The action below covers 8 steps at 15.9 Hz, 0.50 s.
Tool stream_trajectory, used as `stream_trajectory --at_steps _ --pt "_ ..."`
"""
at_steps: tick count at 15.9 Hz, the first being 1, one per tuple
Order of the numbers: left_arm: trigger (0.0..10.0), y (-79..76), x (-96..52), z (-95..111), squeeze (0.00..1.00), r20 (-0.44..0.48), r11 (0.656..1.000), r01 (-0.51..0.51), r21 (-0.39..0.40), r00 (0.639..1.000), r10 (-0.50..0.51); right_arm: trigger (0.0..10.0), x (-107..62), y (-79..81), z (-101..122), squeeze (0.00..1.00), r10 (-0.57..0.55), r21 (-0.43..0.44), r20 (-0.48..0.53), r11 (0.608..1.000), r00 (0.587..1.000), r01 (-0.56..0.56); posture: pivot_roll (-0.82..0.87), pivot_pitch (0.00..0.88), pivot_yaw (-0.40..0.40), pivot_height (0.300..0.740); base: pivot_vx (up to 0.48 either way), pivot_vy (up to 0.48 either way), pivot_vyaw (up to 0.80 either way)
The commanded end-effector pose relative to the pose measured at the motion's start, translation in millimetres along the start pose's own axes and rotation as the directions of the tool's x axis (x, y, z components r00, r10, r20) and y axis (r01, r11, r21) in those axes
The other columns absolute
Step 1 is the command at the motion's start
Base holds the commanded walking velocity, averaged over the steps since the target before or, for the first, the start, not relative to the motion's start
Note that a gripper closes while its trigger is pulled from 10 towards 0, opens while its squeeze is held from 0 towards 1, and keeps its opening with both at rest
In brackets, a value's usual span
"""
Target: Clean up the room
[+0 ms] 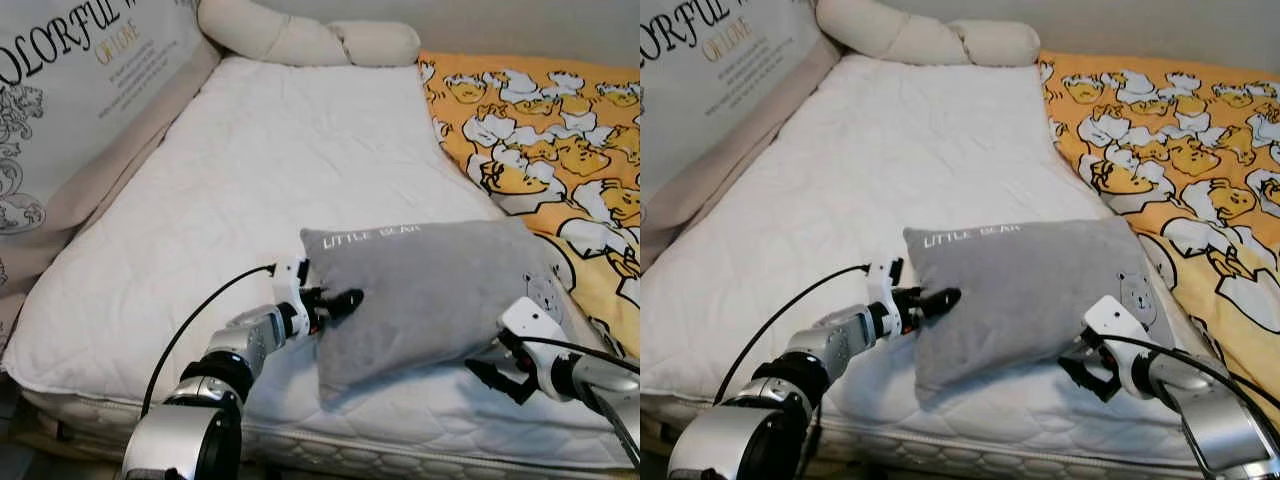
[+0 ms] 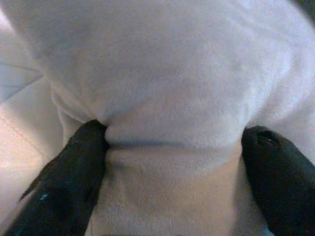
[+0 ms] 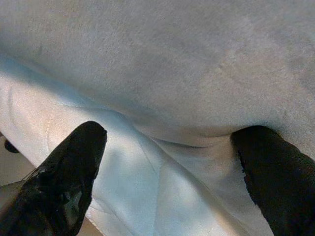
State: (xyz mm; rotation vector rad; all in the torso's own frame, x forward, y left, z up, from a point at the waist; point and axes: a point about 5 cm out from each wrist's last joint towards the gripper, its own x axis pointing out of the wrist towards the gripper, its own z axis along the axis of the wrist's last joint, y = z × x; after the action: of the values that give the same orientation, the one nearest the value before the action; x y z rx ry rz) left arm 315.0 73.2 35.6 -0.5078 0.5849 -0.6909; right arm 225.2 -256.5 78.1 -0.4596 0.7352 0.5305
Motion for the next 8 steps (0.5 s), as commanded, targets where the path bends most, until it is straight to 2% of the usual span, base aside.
stream_trajectory --at_steps 1,4,8 --pt "0.0 -5.2 4.6 0.9 0.0 -0.009 1.0 0.009 -0.021 1.0 -0.009 10.0 0.3 -2.4 3.1 0.0 -0.001 -0.02 0.0 1.0 1.0 0.001 -0.13 0.0 -0.005 0.74 0.0 0.0 0.0" --pt "0.0 -5.4 5.6 -2.0 0.0 -0.047 1.0 -0.003 -0.01 0.999 0.003 10.0 2.2 -1.4 4.5 0.0 0.0 -0.017 0.003 1.0 1.0 0.0 -0.13 0.0 -0.002 0.74 0.0 0.0 0.0" --pt "0.0 -10.9 8.7 -0.7 0.0 -0.039 0.999 0.03 -0.018 0.999 -0.031 10.0 5.6 0.9 7.2 0.0 0.004 -0.021 0.011 1.0 1.0 -0.004 -0.13 0.0 0.0 0.74 0.0 0.0 0.0"
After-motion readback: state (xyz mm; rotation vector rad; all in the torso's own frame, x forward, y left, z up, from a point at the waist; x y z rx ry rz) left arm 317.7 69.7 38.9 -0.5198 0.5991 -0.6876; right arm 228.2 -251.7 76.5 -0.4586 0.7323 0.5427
